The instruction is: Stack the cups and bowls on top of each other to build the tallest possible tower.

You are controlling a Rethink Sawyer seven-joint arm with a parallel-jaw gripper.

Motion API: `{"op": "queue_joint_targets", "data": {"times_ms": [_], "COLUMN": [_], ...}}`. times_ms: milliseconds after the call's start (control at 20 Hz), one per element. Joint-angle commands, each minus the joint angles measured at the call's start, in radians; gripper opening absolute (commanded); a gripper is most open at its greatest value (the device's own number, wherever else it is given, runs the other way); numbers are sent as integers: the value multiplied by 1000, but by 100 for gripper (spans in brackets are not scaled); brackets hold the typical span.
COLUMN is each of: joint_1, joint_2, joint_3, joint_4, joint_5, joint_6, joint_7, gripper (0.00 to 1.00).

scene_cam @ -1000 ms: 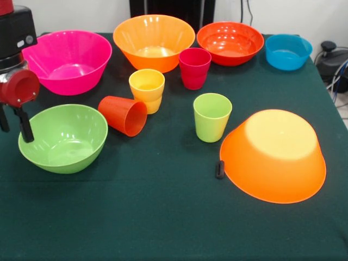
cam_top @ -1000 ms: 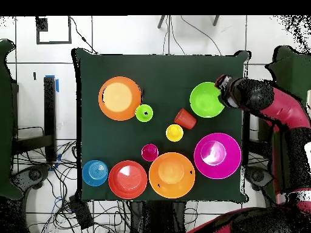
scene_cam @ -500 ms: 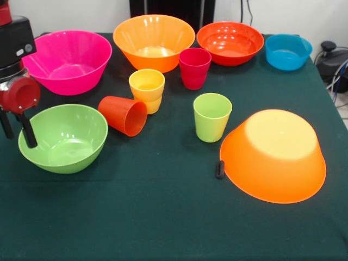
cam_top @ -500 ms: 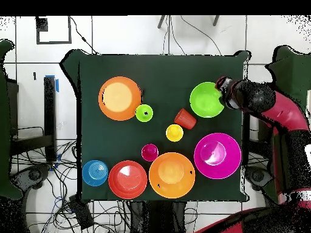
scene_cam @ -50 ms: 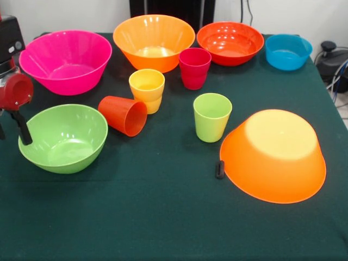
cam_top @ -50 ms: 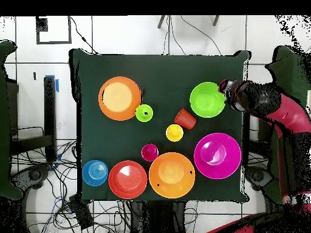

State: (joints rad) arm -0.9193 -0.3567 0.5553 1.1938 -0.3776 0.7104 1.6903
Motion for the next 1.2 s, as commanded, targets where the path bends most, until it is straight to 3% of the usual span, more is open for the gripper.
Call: {"op": "queue_joint_targets", "data": {"times_ms": [50,250,1200], "joint_1": [15,-1,21], "joint_2": [27,58,109], "joint_3": [78,112,116], "joint_4": [-9,-16,-86], "joint_5": [-66,-62,-73], "joint_6": [135,139,193], "joint_7": [-356,-418,-428], "gripper": [100,100,100]}}
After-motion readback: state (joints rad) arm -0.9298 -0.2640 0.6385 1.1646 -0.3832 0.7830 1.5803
